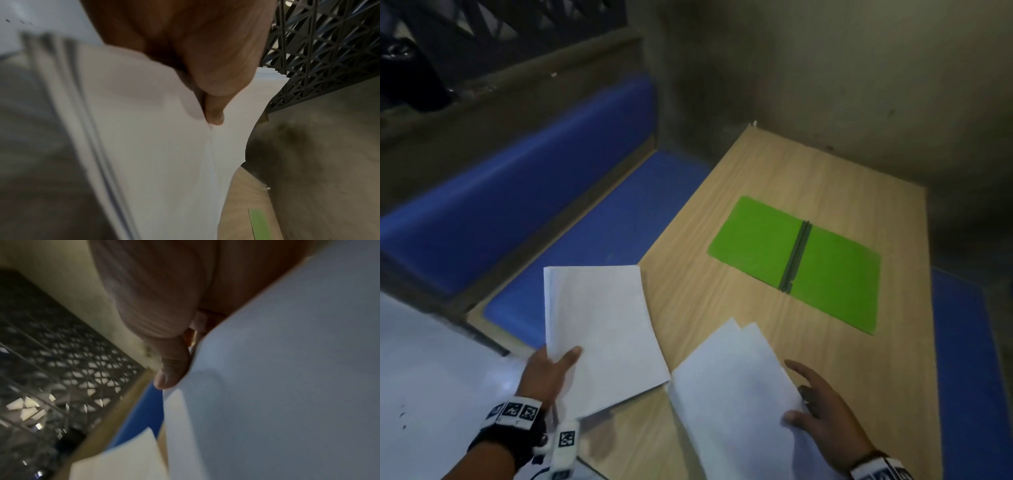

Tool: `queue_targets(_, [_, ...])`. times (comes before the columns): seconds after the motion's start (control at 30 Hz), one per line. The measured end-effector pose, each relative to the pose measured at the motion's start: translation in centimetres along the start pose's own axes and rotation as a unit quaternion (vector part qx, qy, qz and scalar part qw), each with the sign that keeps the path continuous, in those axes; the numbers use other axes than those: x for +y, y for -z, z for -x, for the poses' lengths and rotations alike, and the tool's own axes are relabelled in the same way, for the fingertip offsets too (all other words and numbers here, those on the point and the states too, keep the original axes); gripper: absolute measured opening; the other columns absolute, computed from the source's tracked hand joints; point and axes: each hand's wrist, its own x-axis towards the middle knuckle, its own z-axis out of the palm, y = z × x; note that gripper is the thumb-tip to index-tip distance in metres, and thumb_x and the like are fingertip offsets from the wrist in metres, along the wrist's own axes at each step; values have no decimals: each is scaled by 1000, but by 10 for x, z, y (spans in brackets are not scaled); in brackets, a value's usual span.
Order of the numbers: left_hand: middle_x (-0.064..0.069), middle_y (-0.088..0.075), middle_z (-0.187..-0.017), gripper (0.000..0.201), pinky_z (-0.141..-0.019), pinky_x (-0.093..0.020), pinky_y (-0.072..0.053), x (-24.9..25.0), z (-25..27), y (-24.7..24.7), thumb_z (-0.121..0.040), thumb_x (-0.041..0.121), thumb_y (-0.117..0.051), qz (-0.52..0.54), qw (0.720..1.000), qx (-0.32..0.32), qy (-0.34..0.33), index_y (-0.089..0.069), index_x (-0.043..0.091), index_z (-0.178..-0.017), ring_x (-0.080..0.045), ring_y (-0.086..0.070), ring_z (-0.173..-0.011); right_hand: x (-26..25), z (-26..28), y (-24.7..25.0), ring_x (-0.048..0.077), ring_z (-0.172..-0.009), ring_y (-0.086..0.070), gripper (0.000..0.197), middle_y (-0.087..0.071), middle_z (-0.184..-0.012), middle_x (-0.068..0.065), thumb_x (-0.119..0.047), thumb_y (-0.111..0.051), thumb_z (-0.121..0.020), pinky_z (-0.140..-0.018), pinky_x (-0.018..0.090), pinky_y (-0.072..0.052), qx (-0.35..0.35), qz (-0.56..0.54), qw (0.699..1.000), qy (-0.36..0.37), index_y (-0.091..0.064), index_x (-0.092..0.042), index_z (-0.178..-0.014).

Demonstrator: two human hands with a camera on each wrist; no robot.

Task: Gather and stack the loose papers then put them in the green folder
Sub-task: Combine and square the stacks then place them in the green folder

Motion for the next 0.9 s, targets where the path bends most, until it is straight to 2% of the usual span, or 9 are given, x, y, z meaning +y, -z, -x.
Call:
queue_targets(0.13, [-19, -68, -117, 44, -98, -45, -49, -10, 4, -47, -89, 11, -73, -7, 1000, -29, 1, -59, 0, -129, -33, -66, -105, -37, 27, 25, 27, -117, -62, 61, -69, -121, 9, 6, -75, -71, -97, 42, -50, 13, -102, 991, 84, -56, -6, -128])
queue_targets(0.27, [-15, -71, -104, 34, -88, -42, -53, -9, 14, -87, -88, 12, -73, 5, 998, -66, 12, -63, 5, -119, -32, -68, -95, -92, 59, 41, 26, -98, -69, 43, -72, -106, 19, 7, -71, -68, -83, 32, -55, 29, -193, 971, 134, -70, -7, -109])
queue_targets(0.4, [-14, -75, -105, 20, -80, -44, -59, -20, 21, -124, -91, 17, -65, -12, 990, -133, 49, -67, 11, -110, -32, -71, -92, -107, 64, 41, 26, -87, -70, 51, -72, -99, 24, -18, -89, -61, -76, 33, -55, 45, -286, 943, 162, -69, 0, -104])
queue_targets(0.5, [-22, -68, -120, 26, -92, -51, -55, -28, 27, -149, -89, 17, -57, 17, 974, -206, 95, -66, 12, -113, -35, -67, -104, -82, 44, 29, 19, -81, -69, 33, -74, -95, 18, -5, -76, -66, -70, 26, -56, 104, -298, 943, 106, -72, -2, -98])
queue_targets(0.63, [-18, -76, -107, 48, -85, -50, -58, 14, 85, -165, -73, 32, -86, 72, 946, -301, 98, -69, 12, -113, -40, -72, -97, -23, 17, 11, 17, -78, -69, 21, -77, -85, 8, -15, -79, -68, -69, 30, -54, 160, -210, 964, 4, -72, -4, -85])
queue_targets(0.67, [-15, -77, -105, 49, -81, -47, -60, 19, 96, -167, -73, 34, -84, 68, 941, -318, 95, -69, 13, -115, -37, -74, -95, -6, 13, 8, 15, -71, -67, 14, -74, -74, 2, -14, -80, -71, -66, 31, -51, 175, -172, 969, -24, -69, -6, -75])
queue_targets(0.73, [-11, -78, -107, 60, -81, -44, -60, 27, 110, -170, -67, 43, -88, 54, 931, -352, 84, -70, 15, -117, -31, -75, -96, 23, 9, 3, 15, -57, -51, 34, -51, -53, -5, -18, -80, -74, -62, 30, -39, 198, -101, 972, -81, -51, -12, -58])
queue_targets(0.8, [-7, -78, -109, 53, -80, -38, -60, 32, 118, -171, -72, 38, -86, 52, 923, -375, 72, -70, 18, -119, -26, -75, -99, 38, 10, -5, 18, -64, -56, 30, -56, -62, -5, -21, -80, -74, -63, 30, -41, 220, -98, 963, -118, -53, -8, -67])
queue_targets(0.9, [-2, -78, -110, 46, -77, -31, -60, 37, 124, -174, -80, 26, -79, 37, 914, -399, 71, -67, 18, -124, -21, -75, -100, 39, 13, -16, 25, -89, -66, 39, -68, -99, 10, -8, -76, -78, -71, 31, -49, 212, -238, 933, -166, -51, -11, -108])
